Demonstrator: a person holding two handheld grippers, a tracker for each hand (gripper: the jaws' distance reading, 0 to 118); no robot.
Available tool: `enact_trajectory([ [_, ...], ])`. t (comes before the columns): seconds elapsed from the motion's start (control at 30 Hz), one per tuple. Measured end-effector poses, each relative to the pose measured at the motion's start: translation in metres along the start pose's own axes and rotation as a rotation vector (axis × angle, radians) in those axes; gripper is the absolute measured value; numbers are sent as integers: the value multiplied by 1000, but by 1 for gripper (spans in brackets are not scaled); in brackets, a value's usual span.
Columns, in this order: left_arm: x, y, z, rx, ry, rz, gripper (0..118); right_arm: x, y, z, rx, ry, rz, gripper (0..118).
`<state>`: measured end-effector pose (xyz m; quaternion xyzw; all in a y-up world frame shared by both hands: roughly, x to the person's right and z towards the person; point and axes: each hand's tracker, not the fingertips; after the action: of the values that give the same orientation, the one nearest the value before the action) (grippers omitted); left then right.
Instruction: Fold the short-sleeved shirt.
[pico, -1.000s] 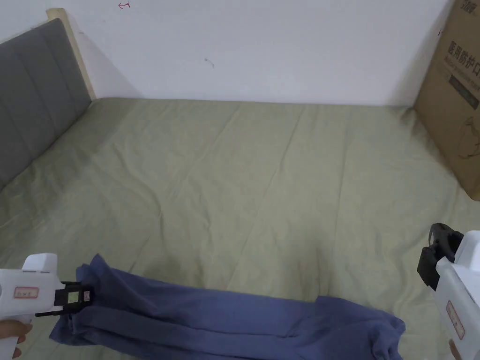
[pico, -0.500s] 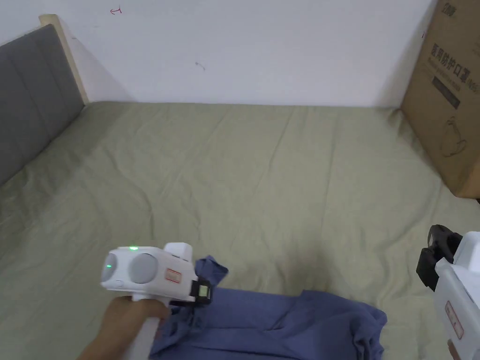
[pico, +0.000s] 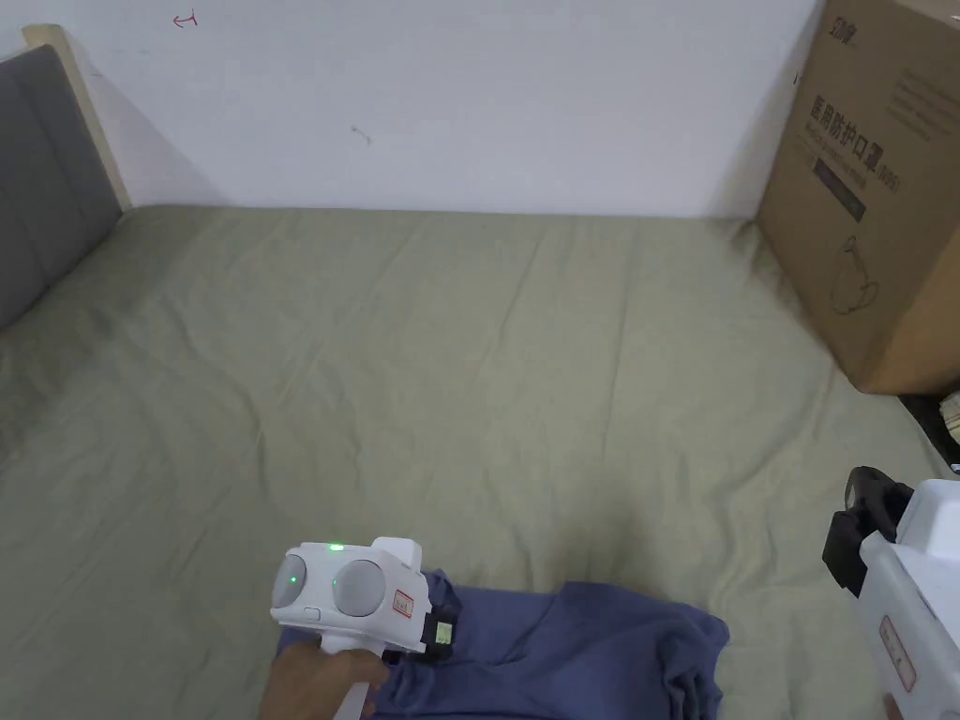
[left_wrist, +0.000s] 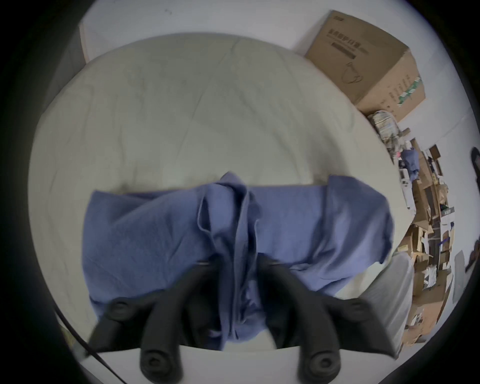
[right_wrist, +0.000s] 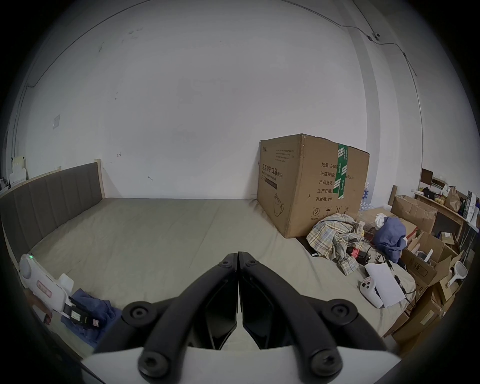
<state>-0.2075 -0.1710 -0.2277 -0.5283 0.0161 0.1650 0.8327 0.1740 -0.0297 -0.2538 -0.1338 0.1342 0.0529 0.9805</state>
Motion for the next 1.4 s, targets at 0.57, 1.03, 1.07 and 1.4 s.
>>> enact_trajectory([
  [0.57, -72, -21, 83, 479, 192, 27, 51, -19, 9, -1, 10, 48, 3, 0],
  [1.03, -40, -62, 0, 320, 91, -47, 0, -10, 3, -2, -9, 28, -4, 0],
  [1.07, -31, -65, -8, 306, 76, -49, 0, -8, 3, -2, -11, 26, -4, 0],
  [1.4, 39, -69, -52, 234, 10, -137, 0, 2, -3, -1, -26, 9, -8, 0],
])
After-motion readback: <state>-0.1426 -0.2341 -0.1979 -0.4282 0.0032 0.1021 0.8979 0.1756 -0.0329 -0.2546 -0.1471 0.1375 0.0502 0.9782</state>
